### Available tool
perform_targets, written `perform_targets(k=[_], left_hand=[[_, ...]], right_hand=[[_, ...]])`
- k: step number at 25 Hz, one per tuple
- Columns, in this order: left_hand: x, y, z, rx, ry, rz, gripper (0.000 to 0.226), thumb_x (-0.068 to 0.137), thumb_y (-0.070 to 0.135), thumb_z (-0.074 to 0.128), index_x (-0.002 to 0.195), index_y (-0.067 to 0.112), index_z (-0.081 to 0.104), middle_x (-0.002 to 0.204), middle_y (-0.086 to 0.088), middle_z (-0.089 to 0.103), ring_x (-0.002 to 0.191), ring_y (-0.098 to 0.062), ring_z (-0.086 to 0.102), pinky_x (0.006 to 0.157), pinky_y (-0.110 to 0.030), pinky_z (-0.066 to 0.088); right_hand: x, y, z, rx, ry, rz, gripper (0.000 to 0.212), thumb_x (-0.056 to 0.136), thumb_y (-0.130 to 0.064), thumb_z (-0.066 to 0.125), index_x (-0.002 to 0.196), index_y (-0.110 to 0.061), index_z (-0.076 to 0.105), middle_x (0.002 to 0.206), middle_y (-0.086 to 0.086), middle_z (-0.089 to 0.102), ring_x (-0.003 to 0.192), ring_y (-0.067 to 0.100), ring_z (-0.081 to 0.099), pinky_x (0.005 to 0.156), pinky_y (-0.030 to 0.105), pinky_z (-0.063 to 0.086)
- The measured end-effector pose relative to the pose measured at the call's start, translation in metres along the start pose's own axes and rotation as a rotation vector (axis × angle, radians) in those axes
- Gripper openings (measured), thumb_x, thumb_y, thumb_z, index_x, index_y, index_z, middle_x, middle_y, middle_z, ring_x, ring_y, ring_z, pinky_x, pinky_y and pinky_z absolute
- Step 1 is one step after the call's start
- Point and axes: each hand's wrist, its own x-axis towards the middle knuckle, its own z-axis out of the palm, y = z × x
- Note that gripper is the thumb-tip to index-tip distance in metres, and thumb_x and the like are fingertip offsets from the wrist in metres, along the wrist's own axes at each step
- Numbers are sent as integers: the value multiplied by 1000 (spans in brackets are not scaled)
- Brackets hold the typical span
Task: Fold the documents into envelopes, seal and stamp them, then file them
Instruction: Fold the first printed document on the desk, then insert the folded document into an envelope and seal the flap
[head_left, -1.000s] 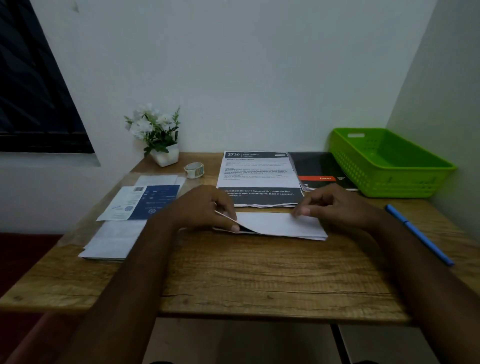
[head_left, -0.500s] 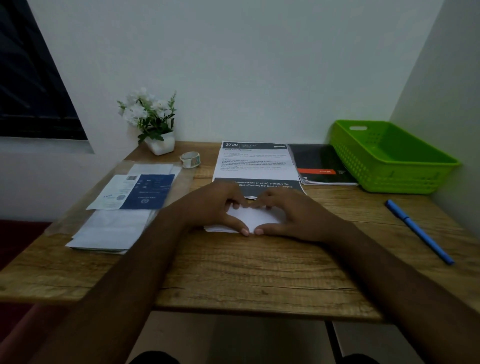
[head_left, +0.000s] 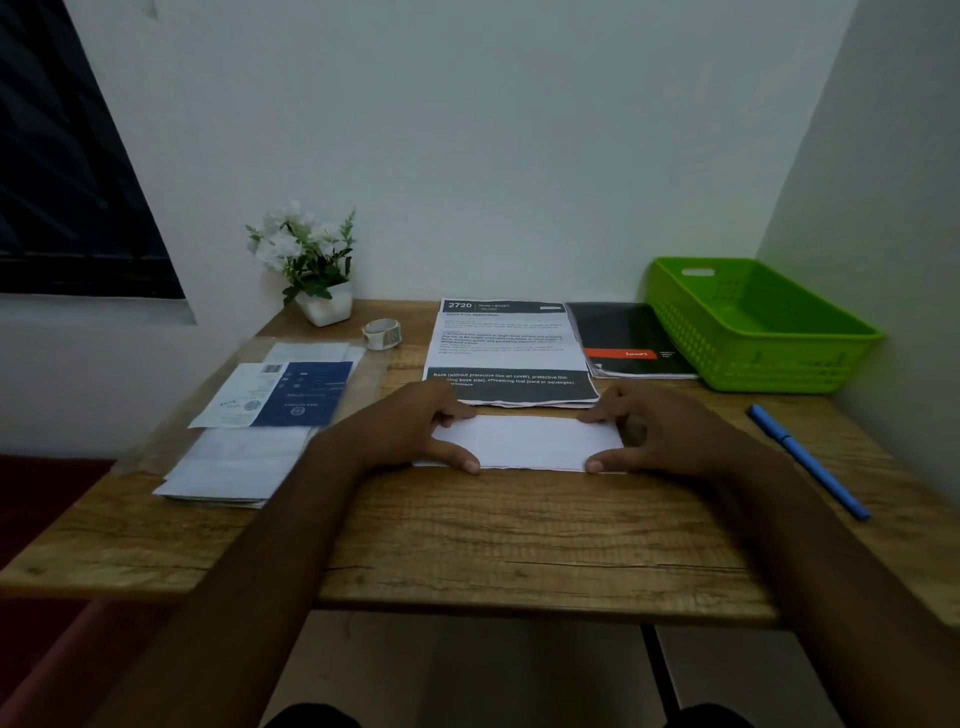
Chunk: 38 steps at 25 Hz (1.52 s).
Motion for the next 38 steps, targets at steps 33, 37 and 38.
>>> perform_targets(k=[33,37,38], left_hand=[[-164,-124,-33,-188,598,-143,22,64,26,84,83,27,73,90,15,67,95,-2,57,83,-25,47],[-163,-125,-33,-232,629,-142,17,67,20,82,80,26,74,94,11,66,94,-6,59,85,-31,49],[-164,-126,-33,-250,640,-143,16,67,20,82,80,25,74,94,10,67,94,-7,59,85,-32,49]], right_hand=[[79,-224,77,10,88,-503,29,87,-48,59,111,-33,66,112,-12,63,101,4,53,94,35,32],[88,-242,81,-77,68,-543,40,83,-55,60,114,-30,66,112,-9,63,106,7,52,91,33,30],[89,-244,81,-88,73,-556,39,84,-54,60,114,-30,67,110,-9,63,105,7,53,91,33,31]])
